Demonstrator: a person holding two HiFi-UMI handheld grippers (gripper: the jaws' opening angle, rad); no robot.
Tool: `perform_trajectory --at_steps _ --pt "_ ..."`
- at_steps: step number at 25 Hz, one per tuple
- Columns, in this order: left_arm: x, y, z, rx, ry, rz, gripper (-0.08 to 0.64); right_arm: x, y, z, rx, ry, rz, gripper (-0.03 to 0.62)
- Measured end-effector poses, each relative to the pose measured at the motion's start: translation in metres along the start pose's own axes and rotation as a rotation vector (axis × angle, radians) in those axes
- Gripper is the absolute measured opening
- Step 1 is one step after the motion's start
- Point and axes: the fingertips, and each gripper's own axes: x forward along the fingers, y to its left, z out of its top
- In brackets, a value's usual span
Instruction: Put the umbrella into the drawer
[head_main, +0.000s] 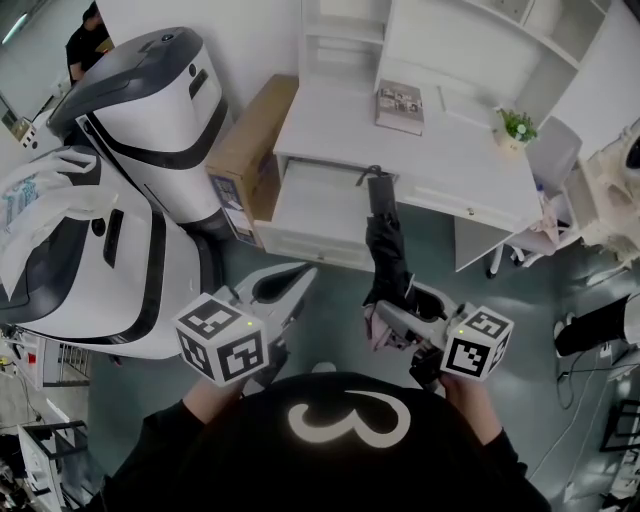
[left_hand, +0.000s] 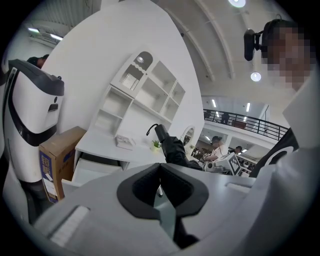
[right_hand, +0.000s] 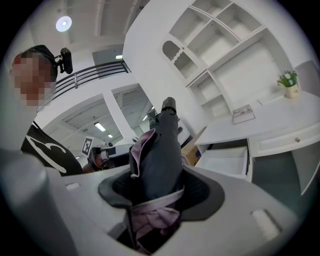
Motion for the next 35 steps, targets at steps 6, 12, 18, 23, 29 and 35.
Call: perform_trajectory --at_steps 6,12,18,23,29,35 --pt "0.008 0.009 0.008 0.008 0.002 -0.007 0.009 0.007 -0.006 0.013 -0.019 0.017 -0.011 0.239" --pt "0.021 0.025 0.013 0.002 0.005 0.009 0.009 0.020 -0.021 0.026 -0.034 0.037 -0.007 0.240" --pt "0.040 0.050 0.016 -0.020 0.022 0.050 0.009 0.048 -0.049 0.043 -0.034 0.063 0.013 0.239" --pt "0.062 0.085 0.023 -0.045 0.036 0.093 0.009 0.078 -0.081 0.054 -0.053 0.116 0.021 0.239" --pt "0.092 0.125 0.032 -0.082 0.048 0.123 0.009 0.117 -0.125 0.065 -0.066 0.200 0.031 0.239" --pt "0.119 0.164 0.038 -0.122 0.058 0.157 0.009 0.157 -0.166 0.071 -0.055 0.282 0.044 0.239"
